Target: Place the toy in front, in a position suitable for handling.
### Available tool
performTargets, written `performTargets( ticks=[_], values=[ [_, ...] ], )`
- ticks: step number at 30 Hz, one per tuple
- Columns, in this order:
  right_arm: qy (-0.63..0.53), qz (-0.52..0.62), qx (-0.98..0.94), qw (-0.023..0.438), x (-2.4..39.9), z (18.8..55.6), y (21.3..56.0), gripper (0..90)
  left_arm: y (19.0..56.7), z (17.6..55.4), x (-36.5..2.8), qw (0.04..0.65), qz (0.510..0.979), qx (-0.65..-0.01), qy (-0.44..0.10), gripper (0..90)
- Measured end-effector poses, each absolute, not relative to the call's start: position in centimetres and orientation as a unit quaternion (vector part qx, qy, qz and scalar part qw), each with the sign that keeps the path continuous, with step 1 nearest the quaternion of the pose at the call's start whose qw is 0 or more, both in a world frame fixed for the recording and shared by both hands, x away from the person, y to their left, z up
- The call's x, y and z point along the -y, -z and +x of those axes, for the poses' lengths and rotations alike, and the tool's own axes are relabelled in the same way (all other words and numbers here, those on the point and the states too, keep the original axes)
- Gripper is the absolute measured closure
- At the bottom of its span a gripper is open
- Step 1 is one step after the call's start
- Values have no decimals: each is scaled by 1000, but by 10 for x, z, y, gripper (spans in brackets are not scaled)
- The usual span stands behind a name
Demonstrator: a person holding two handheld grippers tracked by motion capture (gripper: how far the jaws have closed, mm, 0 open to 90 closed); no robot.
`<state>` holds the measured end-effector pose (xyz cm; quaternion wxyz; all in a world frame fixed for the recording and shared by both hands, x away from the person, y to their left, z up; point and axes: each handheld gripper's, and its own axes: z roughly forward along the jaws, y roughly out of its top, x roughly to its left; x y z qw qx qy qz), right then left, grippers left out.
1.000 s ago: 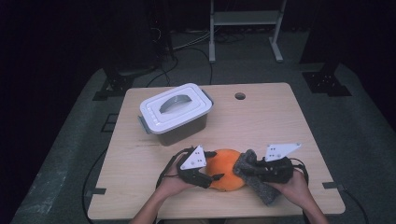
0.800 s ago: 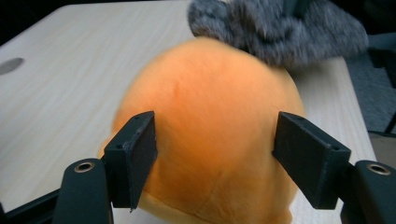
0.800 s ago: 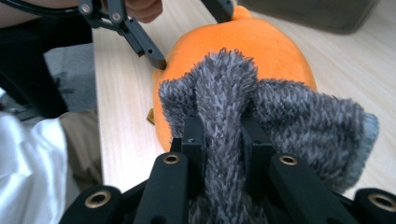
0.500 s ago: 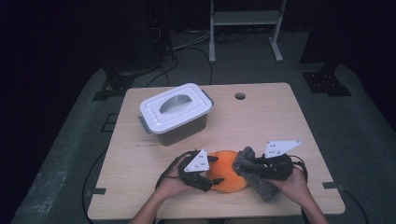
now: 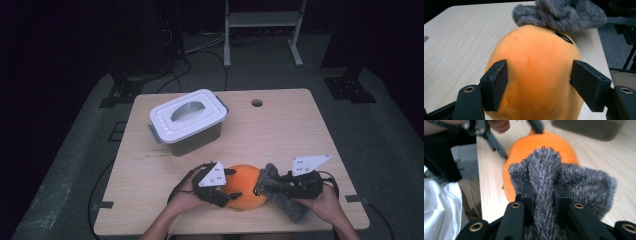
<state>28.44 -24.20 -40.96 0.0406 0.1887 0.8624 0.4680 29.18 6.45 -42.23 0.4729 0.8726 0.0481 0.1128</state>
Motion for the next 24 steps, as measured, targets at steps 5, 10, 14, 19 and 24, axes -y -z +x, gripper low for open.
performTargets(
  ticks=[5,10,14,19,24],
  values=[
    [-489,195,-848,57,230,290,402,742,422,291,-64,472,873,-47,-112,297],
    [-480,188,-856,44,220,290,409,742,414,291,-66,481,868,-53,-107,256],
    [-480,159,-862,28,217,282,414,742,407,293,-70,495,859,-68,-111,195],
    [-477,137,-868,12,216,275,416,742,411,298,-69,482,868,-84,-87,167],
    [-483,138,-865,18,219,276,406,745,418,297,-66,475,874,-76,-75,299]
  ],
)
